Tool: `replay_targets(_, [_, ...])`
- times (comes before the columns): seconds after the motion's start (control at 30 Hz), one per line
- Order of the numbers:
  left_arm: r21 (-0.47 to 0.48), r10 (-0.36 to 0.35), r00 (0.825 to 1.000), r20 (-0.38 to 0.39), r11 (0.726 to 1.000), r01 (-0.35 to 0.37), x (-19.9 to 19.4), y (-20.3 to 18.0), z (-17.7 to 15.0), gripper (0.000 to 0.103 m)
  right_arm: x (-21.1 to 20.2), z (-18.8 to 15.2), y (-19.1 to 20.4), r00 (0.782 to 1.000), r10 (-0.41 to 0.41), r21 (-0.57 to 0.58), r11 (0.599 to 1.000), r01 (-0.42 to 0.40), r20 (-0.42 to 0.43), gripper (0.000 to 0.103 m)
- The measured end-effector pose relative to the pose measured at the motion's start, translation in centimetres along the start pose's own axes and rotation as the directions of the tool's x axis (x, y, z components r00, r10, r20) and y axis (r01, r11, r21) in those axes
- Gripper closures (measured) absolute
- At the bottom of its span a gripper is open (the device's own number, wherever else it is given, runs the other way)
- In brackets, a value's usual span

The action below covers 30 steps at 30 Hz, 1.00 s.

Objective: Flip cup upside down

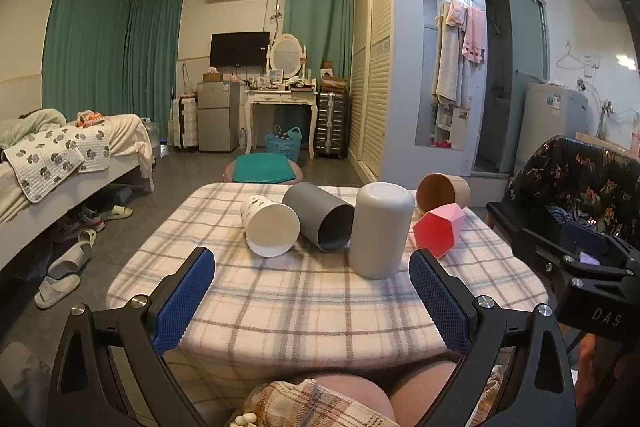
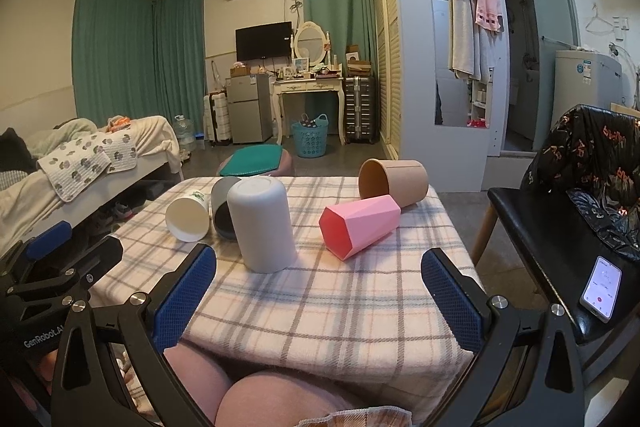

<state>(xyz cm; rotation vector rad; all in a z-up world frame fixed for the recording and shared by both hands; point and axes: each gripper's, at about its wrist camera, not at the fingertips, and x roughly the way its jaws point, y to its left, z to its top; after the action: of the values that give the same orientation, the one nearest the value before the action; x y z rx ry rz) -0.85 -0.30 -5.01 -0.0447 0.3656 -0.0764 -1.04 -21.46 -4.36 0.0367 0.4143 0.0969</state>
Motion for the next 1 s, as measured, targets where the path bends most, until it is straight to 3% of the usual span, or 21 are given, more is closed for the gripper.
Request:
replay_targets(0.4, [0.004,0.036,0.999,0.031,0.999,-0.036,-0.52,-0.03,0.07,0.002,0.3,-0.39,0.34,1.0,0.021,-0.011,1.0,-0.021,-0.019,0.0])
replay_targets(1.0, [0.011,0.026,0.999,0.019,1.0,-0.026,-0.52,-0.19,0.06,0.002,0.37,-0.6,0.49,0.999,0.018,-0.014,1.0,-0.018,-0.028,0.0])
